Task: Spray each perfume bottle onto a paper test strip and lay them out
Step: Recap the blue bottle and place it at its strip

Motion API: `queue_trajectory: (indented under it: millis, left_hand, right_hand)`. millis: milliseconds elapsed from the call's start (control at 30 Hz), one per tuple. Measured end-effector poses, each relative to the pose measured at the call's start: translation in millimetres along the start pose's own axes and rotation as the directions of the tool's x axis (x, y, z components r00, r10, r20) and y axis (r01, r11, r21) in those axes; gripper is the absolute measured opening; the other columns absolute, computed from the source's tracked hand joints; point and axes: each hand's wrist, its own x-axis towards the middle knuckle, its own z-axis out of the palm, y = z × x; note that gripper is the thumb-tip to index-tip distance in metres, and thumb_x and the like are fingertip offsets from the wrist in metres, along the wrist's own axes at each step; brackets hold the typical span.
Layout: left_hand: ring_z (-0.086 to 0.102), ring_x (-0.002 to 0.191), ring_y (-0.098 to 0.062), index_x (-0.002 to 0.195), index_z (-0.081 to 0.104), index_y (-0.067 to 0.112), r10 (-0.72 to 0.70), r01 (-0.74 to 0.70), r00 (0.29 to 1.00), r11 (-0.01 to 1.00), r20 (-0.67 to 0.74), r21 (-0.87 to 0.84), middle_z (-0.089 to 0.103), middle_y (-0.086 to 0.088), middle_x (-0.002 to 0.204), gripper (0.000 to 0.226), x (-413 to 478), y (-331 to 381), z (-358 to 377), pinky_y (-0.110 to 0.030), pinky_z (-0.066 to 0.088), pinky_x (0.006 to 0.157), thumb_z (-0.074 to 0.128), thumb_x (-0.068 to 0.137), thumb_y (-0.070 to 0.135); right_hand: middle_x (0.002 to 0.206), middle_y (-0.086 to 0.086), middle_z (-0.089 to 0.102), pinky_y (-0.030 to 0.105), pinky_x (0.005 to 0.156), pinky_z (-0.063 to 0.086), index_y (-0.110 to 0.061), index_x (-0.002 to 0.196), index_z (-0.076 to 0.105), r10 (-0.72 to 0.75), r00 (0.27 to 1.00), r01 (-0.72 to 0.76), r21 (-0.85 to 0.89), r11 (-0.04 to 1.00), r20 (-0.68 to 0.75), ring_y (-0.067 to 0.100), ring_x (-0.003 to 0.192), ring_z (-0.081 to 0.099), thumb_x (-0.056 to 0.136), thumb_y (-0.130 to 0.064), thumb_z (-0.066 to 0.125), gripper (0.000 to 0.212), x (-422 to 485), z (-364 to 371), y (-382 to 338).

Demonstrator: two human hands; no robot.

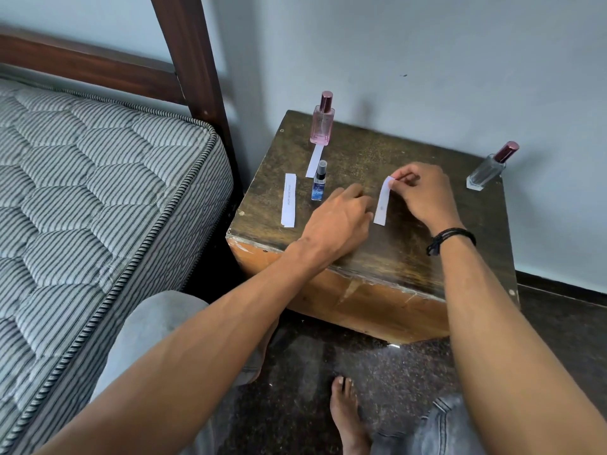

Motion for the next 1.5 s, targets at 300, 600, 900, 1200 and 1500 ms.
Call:
queue_trajectory:
  millis: [300,600,900,1200,1500]
  left_hand:
    - [0.050,0.115,-0.027,0.131,0.062,0.011,0.069,-0.069,0.998,0.998,-0.006,-0.014,0.062,-0.004,0.134,0.034,14.3,9.2,14.1,-0.028,0.030,0.103,0.052,0.099,0.020]
    - [0.045,0.119,-0.028,0.138,0.055,0.014,0.030,-0.027,0.996,0.999,0.079,-0.041,0.057,-0.004,0.142,0.040,27.7,8.0,13.3,-0.032,0.030,0.107,0.051,0.100,0.025]
    - [0.042,0.121,-0.028,0.138,0.058,0.017,0.026,-0.029,0.996,0.999,0.083,0.039,0.051,0.003,0.149,0.045,35.2,4.7,24.8,-0.041,0.036,0.109,0.052,0.099,0.038]
    - [0.042,0.120,-0.027,0.138,0.057,0.017,0.023,-0.024,0.999,0.999,0.031,0.028,0.053,0.005,0.146,0.046,37.7,4.6,30.1,-0.042,0.039,0.105,0.053,0.098,0.041]
    - [0.043,0.117,-0.027,0.133,0.062,0.016,0.024,-0.024,1.000,1.000,-0.003,-0.001,0.056,0.004,0.142,0.043,37.7,3.1,33.5,-0.042,0.039,0.105,0.055,0.098,0.039]
  right_hand:
    - [0.093,-0.013,0.067,0.027,0.075,0.041,-0.030,0.096,0.073,0.066,0.989,-0.071,-0.030,0.997,-0.132,0.009,0.086,0.060,0.090,-0.032,0.072,0.007,19.8,13.2,7.9]
    - [0.086,-0.015,0.065,0.029,0.078,0.046,-0.030,0.099,0.072,0.087,0.985,-0.087,0.005,0.996,-0.149,0.009,0.087,0.062,0.087,-0.033,0.074,0.012,36.2,13.8,14.1]
    - [0.099,-0.008,0.074,0.033,0.081,0.051,-0.029,0.101,0.076,0.054,0.981,-0.070,-0.080,0.994,-0.187,0.019,0.097,0.068,0.094,-0.035,0.066,0.014,40.5,16.3,14.3]
    - [0.109,-0.007,0.076,0.035,0.084,0.054,-0.032,0.106,0.077,0.054,0.978,-0.083,-0.134,0.988,-0.203,0.022,0.102,0.070,0.096,-0.038,0.059,0.021,42.2,19.0,14.4]
    - [0.115,-0.002,0.071,0.038,0.082,0.055,-0.032,0.110,0.075,0.020,0.976,-0.063,-0.189,0.980,-0.219,0.028,0.103,0.069,0.096,-0.043,0.058,0.025,42.9,23.0,15.2]
